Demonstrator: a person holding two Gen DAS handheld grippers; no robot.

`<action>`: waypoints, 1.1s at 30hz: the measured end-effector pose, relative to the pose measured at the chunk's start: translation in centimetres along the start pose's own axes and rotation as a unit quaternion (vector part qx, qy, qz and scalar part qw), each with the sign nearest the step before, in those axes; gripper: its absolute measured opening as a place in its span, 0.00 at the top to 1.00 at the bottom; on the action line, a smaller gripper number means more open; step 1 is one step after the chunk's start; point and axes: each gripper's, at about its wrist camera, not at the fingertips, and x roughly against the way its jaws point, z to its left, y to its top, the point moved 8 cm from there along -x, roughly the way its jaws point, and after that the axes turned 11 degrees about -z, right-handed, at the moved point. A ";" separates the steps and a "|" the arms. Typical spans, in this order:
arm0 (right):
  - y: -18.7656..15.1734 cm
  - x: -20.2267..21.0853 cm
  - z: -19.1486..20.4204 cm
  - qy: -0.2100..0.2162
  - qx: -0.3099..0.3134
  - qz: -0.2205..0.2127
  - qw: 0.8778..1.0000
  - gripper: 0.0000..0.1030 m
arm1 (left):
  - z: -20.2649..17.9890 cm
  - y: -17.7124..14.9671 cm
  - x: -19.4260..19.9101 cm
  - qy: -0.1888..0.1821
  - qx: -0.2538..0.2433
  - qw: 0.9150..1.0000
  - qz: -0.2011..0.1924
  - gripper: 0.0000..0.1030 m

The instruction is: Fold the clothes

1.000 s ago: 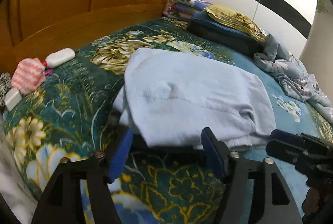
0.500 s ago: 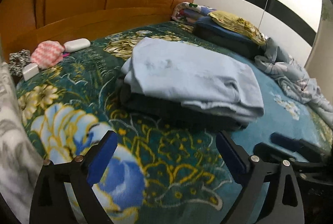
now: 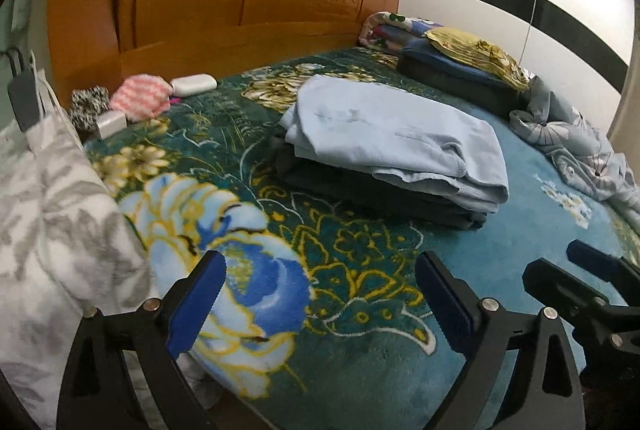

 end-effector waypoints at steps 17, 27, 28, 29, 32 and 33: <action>3.2 5.1 0.4 -0.022 -0.038 0.005 0.999 0.00 | -0.5 4.3 4.6 0.017 -0.008 1.000 0.007 0.07; 3.8 6.7 0.5 -0.025 -0.034 0.011 0.999 0.00 | -1.4 4.7 5.8 0.024 -0.026 0.999 0.014 0.07; 3.7 6.8 0.5 -0.026 -0.032 0.012 0.999 0.00 | -1.5 4.8 5.8 0.026 -0.028 0.999 0.014 0.07; 3.6 6.9 0.5 -0.026 -0.031 0.014 0.999 0.00 | -1.6 4.7 5.9 0.027 -0.030 0.999 0.013 0.07; 3.5 7.2 0.5 -0.019 -0.038 0.015 0.999 0.00 | -1.9 4.7 6.0 0.028 -0.036 0.999 0.012 0.07; 3.4 7.2 0.5 -0.021 -0.038 0.015 0.999 0.00 | -2.1 4.6 6.1 0.028 -0.038 0.999 0.012 0.07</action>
